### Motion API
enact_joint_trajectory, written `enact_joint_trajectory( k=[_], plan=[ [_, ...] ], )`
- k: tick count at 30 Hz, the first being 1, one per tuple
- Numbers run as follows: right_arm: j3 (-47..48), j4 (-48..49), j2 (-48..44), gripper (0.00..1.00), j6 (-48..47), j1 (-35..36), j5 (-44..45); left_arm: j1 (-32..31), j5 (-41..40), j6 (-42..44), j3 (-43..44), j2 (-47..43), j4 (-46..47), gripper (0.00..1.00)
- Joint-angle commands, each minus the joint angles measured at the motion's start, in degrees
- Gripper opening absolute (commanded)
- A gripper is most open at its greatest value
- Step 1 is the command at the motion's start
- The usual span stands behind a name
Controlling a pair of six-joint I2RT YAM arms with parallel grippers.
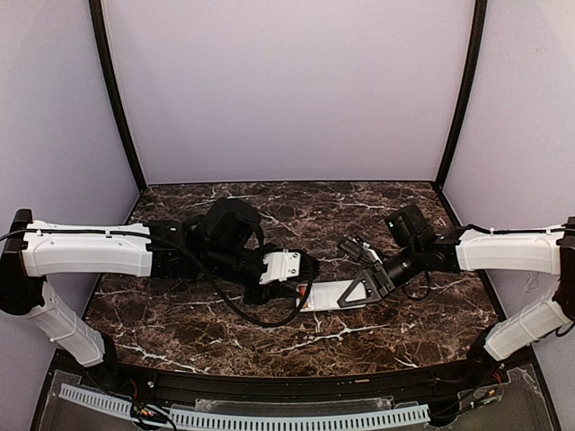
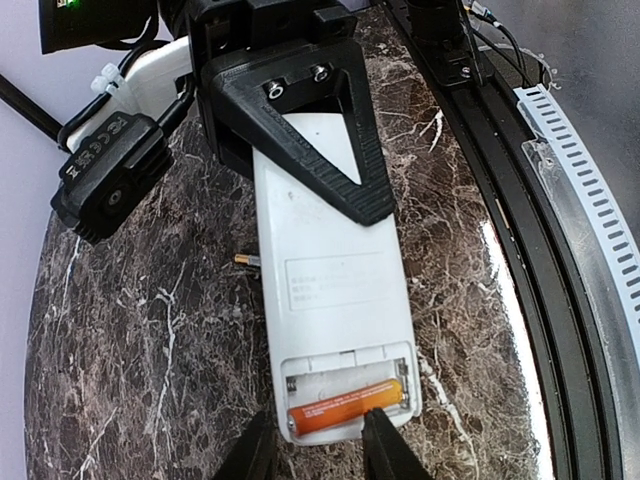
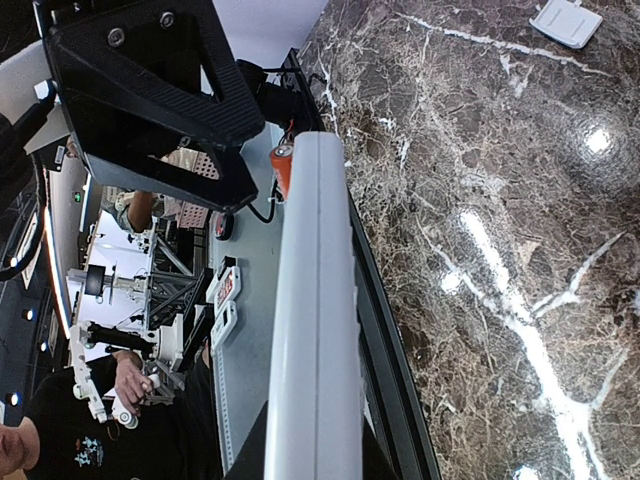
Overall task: Load the batteries into the remote control
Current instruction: Load the battery into the battery compartment.
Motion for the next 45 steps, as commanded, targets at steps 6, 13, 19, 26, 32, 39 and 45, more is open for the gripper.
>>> enact_joint_trajectory(
  k=[6,13,19,26,32,39,45],
  plan=[
    [1.77,1.57,0.16,0.00,-1.39,0.42,-1.04,-0.06,-0.54,-0.86,0.56,0.99,0.16,0.27],
    [1.77,1.59,0.08,0.00,-1.38,0.42,-1.08,-0.05,-0.47,-0.61,1.32,2.12,-1.51,0.21],
    [1.86,1.54,-0.09,0.00,-1.39,0.42,-1.12,0.00,-0.57,-0.16,2.04,3.39,-3.17,0.14],
    [2.25,2.20,-1.11,0.00,-0.85,0.42,-1.46,-0.15,-0.77,0.29,3.61,5.47,-6.05,0.10],
    [2.02,2.51,-1.41,0.00,-0.61,0.41,-1.51,-0.43,-1.35,0.94,4.61,7.22,-8.43,0.07],
    [1.13,2.63,-1.07,0.00,-0.68,0.42,-1.05,-0.37,-4.53,-0.16,2.72,5.17,-6.52,0.16],
    [0.81,2.60,-0.80,0.00,-0.75,0.42,-1.02,0.86,-6.20,-1.14,2.08,2.71,-5.50,0.20]
  ],
)
